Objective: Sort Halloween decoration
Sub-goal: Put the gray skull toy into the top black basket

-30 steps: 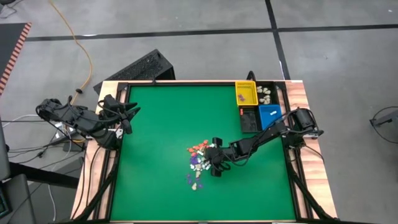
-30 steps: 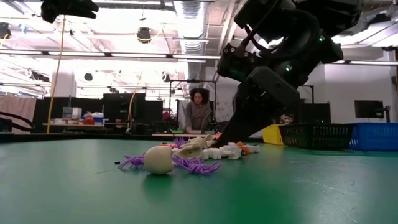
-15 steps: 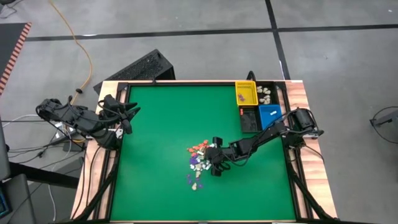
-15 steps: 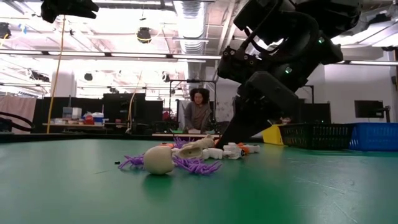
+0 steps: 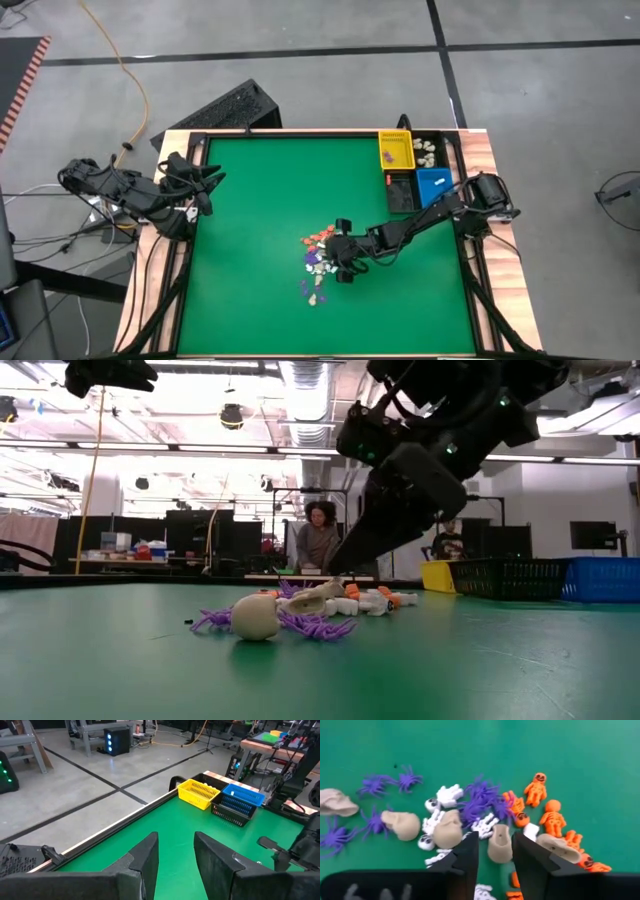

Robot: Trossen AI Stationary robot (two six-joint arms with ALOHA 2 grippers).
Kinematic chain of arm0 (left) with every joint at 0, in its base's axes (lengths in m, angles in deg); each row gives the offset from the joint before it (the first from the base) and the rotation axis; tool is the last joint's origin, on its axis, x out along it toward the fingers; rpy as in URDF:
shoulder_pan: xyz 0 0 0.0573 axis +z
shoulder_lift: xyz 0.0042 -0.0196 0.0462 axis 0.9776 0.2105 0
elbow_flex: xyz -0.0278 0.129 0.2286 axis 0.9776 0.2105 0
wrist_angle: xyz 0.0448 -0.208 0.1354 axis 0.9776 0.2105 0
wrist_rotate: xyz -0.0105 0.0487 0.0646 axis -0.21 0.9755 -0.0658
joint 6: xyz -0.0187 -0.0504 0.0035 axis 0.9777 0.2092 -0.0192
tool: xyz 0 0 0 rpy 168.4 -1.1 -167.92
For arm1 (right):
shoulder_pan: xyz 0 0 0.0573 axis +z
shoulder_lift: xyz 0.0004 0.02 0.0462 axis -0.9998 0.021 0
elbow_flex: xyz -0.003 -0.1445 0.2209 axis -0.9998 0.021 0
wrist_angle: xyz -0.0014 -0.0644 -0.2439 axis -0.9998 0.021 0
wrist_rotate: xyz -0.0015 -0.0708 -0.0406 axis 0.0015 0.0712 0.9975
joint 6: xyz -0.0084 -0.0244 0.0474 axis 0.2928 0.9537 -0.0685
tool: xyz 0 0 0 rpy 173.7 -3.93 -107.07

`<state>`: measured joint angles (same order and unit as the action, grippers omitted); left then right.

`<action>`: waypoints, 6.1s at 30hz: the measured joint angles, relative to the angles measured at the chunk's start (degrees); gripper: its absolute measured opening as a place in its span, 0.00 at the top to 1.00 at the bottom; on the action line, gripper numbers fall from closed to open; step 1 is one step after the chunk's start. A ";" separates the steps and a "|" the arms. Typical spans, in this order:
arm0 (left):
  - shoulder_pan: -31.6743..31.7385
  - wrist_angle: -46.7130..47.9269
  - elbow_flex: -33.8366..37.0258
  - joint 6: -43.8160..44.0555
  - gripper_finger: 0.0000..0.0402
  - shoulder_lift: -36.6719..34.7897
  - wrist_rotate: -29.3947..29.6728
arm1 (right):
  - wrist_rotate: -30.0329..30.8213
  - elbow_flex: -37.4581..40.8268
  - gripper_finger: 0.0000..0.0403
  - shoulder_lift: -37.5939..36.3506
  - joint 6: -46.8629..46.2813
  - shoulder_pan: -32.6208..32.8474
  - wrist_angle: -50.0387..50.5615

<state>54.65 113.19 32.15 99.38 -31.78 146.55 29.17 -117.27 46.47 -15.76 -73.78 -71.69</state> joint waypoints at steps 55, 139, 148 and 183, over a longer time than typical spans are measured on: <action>-0.02 0.15 0.00 0.09 0.72 -0.02 -0.04 | -1.41 -0.13 0.71 4.70 -0.15 -1.17 0.42; 0.00 4.98 0.00 3.58 0.72 -0.02 0.34 | 22.45 14.42 0.96 -30.43 -14.86 -64.98 24.22; 0.00 5.21 0.00 3.58 0.72 0.00 0.26 | 22.75 14.43 0.81 -26.95 -16.73 -65.49 24.72; -0.01 5.78 0.00 3.56 0.72 0.00 2.14 | -13.52 14.38 0.66 -16.45 12.63 -14.89 -13.16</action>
<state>54.64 118.97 32.15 102.94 -31.78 148.69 15.64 -102.89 30.01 -3.13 -88.66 -84.86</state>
